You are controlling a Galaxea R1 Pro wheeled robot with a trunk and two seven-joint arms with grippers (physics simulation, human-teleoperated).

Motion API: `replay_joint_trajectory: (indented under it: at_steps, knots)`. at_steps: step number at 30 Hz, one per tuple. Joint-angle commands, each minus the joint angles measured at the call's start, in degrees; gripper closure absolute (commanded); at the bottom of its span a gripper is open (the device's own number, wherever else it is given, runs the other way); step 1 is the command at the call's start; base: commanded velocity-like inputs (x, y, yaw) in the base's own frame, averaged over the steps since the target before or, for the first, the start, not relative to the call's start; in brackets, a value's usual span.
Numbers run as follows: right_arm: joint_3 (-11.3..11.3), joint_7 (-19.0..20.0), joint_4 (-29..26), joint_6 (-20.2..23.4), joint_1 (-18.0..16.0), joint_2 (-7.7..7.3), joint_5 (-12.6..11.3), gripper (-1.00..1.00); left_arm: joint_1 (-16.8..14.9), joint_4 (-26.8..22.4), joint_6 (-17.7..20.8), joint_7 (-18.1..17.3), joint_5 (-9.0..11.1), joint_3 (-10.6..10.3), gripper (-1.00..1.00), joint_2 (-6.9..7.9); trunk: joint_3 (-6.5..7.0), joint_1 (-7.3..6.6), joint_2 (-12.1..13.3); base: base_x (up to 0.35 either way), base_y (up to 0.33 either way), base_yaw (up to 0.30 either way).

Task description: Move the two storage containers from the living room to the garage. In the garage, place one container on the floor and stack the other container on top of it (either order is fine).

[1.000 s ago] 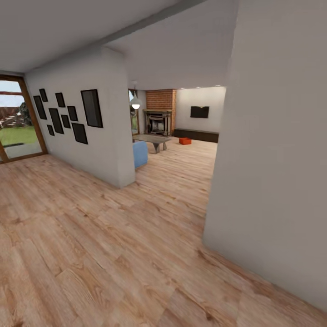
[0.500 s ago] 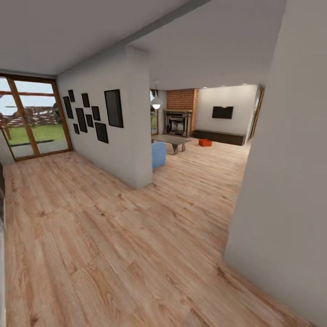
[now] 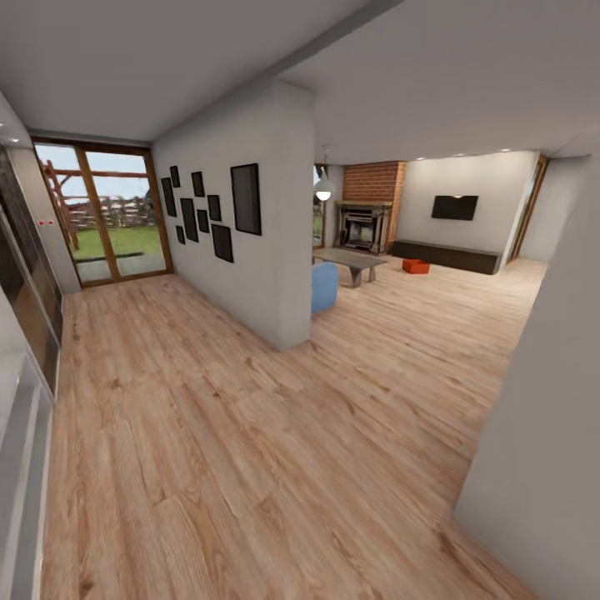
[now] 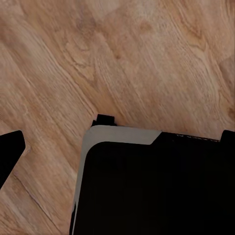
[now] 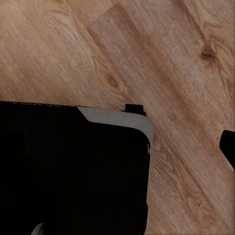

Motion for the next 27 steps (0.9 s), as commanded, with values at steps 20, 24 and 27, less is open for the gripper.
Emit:
replay_joint_trajectory:
  at_steps: [20, 24, 27]
  knots:
    - [0.4, 0.41, 0.18, -0.28, -0.06, 0.01, -0.61, -1.0, -0.05, 0.1, -0.17, -0.31, 0.51, -0.06, -1.0, 0.01, -0.11, 0.06, -0.09, 0.323, 0.0, 0.038]
    - [0.4, 0.41, 0.18, -0.28, -0.06, 0.01, -0.61, -1.0, -0.05, 0.1, -0.17, -0.31, 0.51, -0.07, -1.0, 0.01, -0.11, 0.06, -0.09, 0.323, 0.0, 0.0]
    - [0.4, 0.41, 0.18, -0.28, -0.06, -0.02, -0.62, -1.0, -0.07, 0.1, -0.17, -0.31, 0.51, -0.07, -1.0, 0.01, -0.11, 0.06, -0.09, 0.323, 0.0, 0.0]
